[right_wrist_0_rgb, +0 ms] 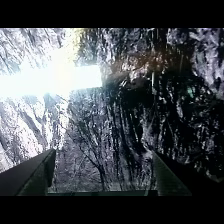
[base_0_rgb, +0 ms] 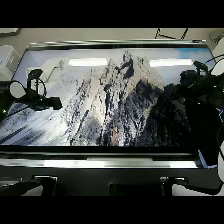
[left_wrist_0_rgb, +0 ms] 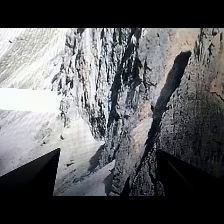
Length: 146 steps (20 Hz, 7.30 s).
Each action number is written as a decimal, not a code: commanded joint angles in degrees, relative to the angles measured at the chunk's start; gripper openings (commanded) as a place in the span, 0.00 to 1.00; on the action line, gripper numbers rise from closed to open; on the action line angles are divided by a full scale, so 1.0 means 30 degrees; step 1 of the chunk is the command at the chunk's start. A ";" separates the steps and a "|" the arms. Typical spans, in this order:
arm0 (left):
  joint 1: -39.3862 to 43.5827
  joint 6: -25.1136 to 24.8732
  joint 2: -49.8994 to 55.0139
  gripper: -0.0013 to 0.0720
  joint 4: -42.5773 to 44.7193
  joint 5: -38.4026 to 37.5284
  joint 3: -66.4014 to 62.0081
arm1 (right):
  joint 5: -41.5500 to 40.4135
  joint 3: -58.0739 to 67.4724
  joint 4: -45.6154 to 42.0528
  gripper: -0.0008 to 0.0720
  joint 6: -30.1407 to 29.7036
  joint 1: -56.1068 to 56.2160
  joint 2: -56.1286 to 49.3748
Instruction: Fold the clothes and pants, and hang the long-sleeved shirts on hangers.
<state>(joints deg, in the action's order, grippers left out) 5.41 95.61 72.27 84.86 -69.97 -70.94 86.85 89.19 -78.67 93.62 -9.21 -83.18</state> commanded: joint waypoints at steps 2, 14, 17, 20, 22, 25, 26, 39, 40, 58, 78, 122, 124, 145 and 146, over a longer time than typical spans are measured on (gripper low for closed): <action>0.0015 -0.0007 -0.0007 0.99 0.0007 0.0000 0.0007 | 0.0007 -0.0007 0.0007 0.94 0.0036 0.0022 -0.0007; 0.0036 0.0801 0.0073 0.99 -0.0160 0.6084 0.0423 | -0.1406 -0.0007 0.0408 0.94 0.0058 0.0022 -0.0007; 0.0007 0.0809 0.0109 0.99 -0.0153 1.2138 0.0423 | -0.4065 -0.0007 0.0656 0.97 0.0058 0.0022 -0.0007; 0.0138 0.0867 0.0109 0.99 -0.0627 1.8673 0.0423 | -0.5967 -0.0007 0.0729 0.94 0.0058 0.0022 -0.0015; 0.0233 0.0809 0.0109 0.99 -0.0648 2.1959 0.0423 | -0.7045 -0.0007 0.0729 0.94 0.0058 0.0022 -0.0007; 0.0080 0.0401 0.0495 0.90 -0.0634 2.4531 0.0423 | -0.8349 -0.0015 0.0663 0.94 0.0058 0.0022 -0.0022; -0.0051 -0.0153 0.0831 0.74 -0.0634 2.5048 0.0423 | -0.8641 -0.0015 0.0685 0.94 0.0058 0.0022 -0.0022; -1.0207 1.0775 1.1934 1.00 -0.3585 0.6113 -0.9537 | -0.9158 -0.0015 0.0699 0.94 0.0051 0.0029 -0.0029; -1.0491 1.0768 1.2152 1.00 -0.3643 0.6288 -0.9311 | -0.8918 -0.0015 0.0692 0.94 0.0051 0.0029 -0.0029; -0.8714 0.6033 1.5948 0.12 -1.1803 1.7165 -0.9595 | -0.6448 -0.0007 0.2164 0.94 0.0284 0.0044 -0.0029; 1.3355 -0.1151 -0.0466 0.04 -0.6637 1.2225 0.0080 | -0.5071 0.0036 0.0896 0.94 -0.1362 0.0036 0.6615; -0.1719 -0.2382 -0.7009 0.05 -0.2346 0.3912 -1.0805 | -0.5530 0.6594 -0.1275 0.08 -0.2674 0.2769 0.4073; -0.1749 -0.2382 -0.7468 0.05 -0.2339 0.4211 -1.2990 | -0.6098 0.7286 -0.1770 0.08 -0.2412 0.2769 0.6550; -0.1894 -0.1530 -0.0146 0.05 -0.2426 1.1118 0.3402 | -0.6659 -1.0025 -0.1209 0.08 0.1333 0.2783 0.4393; -0.1894 -0.0095 0.1013 0.12 -0.2637 1.0630 0.3395 | -0.6725 -1.0032 -0.0903 0.08 0.1377 0.2783 0.3621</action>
<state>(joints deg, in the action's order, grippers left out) -0.30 89.82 66.85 82.21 -45.15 -68.45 74.87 65.56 -84.51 95.96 -0.93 -67.24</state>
